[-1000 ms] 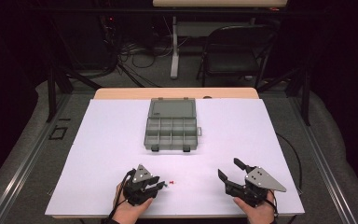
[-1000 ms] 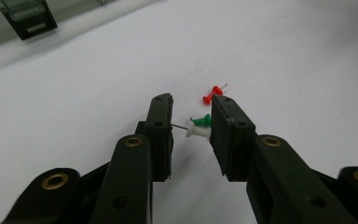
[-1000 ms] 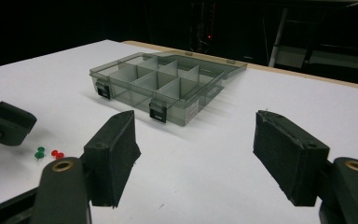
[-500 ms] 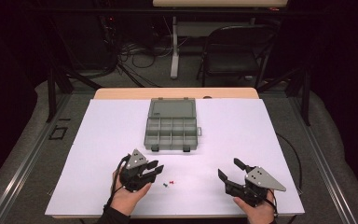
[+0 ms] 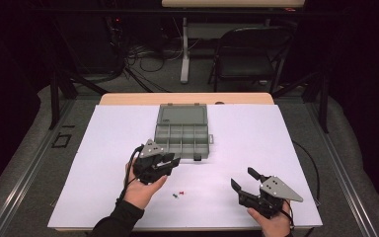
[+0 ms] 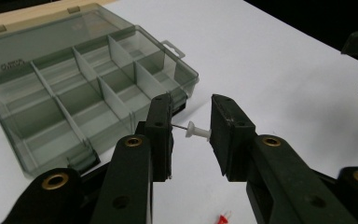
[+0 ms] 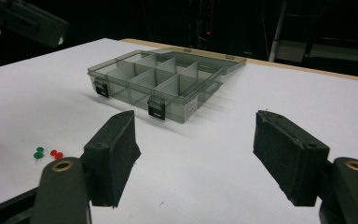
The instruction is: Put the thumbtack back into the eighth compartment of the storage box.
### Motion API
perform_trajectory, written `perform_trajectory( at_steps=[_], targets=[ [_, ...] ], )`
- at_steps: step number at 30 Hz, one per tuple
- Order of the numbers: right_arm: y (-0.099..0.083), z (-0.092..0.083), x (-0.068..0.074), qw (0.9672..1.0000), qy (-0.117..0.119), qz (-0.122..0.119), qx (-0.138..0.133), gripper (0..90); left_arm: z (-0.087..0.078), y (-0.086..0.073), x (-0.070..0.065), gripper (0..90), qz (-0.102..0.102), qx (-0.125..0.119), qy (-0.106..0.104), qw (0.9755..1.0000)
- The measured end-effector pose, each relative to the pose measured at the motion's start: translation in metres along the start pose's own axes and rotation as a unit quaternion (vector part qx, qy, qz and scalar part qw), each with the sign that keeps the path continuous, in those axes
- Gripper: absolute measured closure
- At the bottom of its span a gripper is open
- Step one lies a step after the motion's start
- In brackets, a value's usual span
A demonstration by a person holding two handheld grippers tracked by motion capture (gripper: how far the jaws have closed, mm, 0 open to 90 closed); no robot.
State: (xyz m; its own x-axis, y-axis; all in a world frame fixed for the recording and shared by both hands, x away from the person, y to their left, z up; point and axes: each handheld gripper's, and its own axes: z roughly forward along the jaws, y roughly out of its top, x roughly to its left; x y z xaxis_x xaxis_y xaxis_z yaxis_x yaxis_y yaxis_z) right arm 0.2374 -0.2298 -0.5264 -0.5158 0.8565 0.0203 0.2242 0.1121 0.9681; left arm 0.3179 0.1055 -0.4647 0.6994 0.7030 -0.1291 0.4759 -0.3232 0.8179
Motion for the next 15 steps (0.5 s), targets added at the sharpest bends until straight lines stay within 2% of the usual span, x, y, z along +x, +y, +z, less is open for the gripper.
perform_trajectory(
  at_steps=[8, 15],
  targets=[
    [0.0, 0.0, -0.001, 1.0, 0.0, 0.003, 0.0, 29.3, 0.012, 0.029, 0.004, 69.6, -0.001, 0.003, -0.004, 1.0],
    [0.0, 0.0, -0.002, 1.0, 0.003, 0.004, 0.001, 29.3, 0.027, 0.048, 0.008, 69.6, -0.017, 0.019, -0.012, 0.9996]
  ],
)
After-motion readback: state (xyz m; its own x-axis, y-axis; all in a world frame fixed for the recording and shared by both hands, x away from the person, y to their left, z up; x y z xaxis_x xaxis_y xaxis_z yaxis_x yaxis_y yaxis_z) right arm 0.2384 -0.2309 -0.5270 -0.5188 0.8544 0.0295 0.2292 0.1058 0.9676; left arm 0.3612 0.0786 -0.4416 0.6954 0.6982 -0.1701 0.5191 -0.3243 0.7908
